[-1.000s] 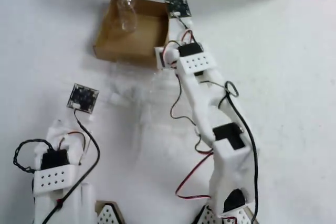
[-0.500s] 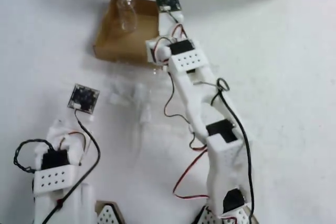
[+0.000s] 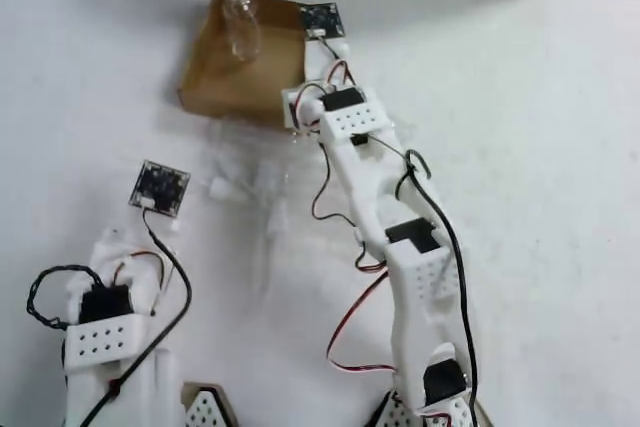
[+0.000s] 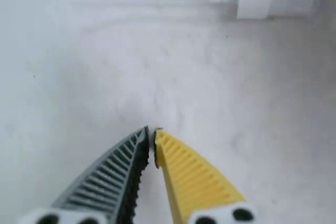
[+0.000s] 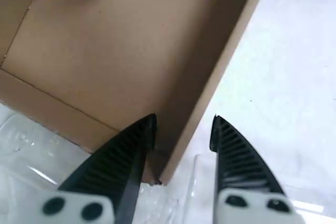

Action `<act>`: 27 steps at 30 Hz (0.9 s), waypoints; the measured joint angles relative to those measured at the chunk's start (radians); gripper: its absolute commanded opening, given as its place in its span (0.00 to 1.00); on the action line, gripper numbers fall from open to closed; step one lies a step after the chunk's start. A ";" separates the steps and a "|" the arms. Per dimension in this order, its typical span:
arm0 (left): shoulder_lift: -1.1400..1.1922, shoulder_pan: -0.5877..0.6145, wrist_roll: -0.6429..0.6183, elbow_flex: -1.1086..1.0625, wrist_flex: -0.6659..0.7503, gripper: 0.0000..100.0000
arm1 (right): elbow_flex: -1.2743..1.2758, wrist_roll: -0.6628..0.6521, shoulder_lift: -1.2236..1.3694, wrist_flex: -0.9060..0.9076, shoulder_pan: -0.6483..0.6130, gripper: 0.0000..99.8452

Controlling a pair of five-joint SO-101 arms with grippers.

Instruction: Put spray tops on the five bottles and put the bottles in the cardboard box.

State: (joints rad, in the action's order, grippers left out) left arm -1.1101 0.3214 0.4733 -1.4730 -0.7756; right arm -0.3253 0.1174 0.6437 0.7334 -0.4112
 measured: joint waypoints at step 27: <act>0.000 0.000 0.000 0.000 0.000 0.02 | -0.124 -0.020 0.003 0.273 0.034 0.14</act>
State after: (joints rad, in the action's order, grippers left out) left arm -1.1101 0.3214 0.4733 -1.4730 -0.7756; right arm -0.4496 0.0974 0.6467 1.0065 -0.3775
